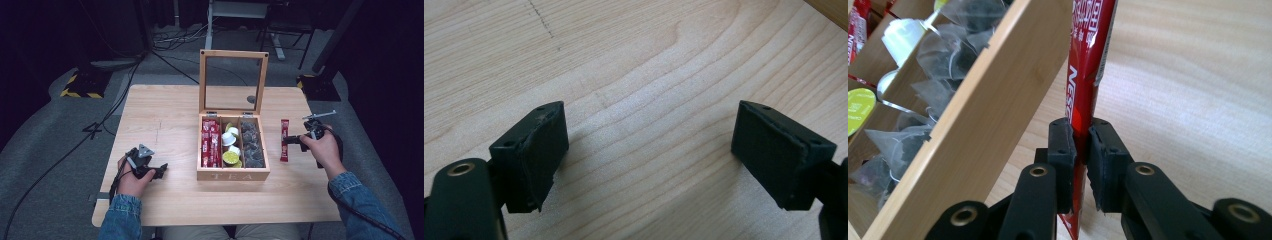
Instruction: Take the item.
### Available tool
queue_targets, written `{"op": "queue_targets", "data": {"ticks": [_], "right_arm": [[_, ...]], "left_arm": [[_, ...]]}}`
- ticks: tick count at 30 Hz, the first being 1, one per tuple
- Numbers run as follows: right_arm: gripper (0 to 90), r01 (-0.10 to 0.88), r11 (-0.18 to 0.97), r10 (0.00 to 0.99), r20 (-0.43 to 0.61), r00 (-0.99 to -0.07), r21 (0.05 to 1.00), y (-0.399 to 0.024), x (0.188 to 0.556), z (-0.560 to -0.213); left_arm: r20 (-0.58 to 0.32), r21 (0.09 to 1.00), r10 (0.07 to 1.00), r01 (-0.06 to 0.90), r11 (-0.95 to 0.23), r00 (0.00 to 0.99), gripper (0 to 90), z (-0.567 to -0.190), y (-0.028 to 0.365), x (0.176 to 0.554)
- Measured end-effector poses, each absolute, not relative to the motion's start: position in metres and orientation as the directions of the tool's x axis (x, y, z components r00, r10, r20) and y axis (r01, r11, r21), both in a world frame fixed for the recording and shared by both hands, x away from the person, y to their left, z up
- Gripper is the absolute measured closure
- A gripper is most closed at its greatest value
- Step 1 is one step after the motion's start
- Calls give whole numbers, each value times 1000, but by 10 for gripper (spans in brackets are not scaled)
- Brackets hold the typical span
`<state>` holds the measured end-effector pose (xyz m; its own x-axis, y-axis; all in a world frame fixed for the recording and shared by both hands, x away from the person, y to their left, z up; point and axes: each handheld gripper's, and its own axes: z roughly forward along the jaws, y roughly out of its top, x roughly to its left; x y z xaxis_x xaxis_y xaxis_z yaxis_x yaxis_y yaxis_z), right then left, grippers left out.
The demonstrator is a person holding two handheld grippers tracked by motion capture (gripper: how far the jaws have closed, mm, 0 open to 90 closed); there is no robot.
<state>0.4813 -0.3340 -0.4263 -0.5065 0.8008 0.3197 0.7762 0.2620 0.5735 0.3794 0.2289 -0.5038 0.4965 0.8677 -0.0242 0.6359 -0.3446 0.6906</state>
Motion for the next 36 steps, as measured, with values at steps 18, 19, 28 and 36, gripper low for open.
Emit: {"op": "queue_targets", "data": {"ticks": [18, 19, 28, 36], "right_arm": [[807, 823, 192, 813, 383, -438, 534, -338, 483, -450], [806, 827, 183, 812, 392, -432, 532, -338, 483, -451], [681, 813, 171, 820, 377, -430, 557, -336, 481, -453], [461, 714, 182, 810, 309, -498, 676, -334, 483, -428]], "left_arm": [[-24, 690, 868, 636, -345, 496, 155, -504, 229, 379], [-24, 690, 868, 636, -345, 496, 155, -504, 229, 379], [-26, 693, 870, 636, -340, 493, 154, -504, 227, 382], [-20, 693, 868, 632, -346, 497, 154, -504, 227, 383]]}}
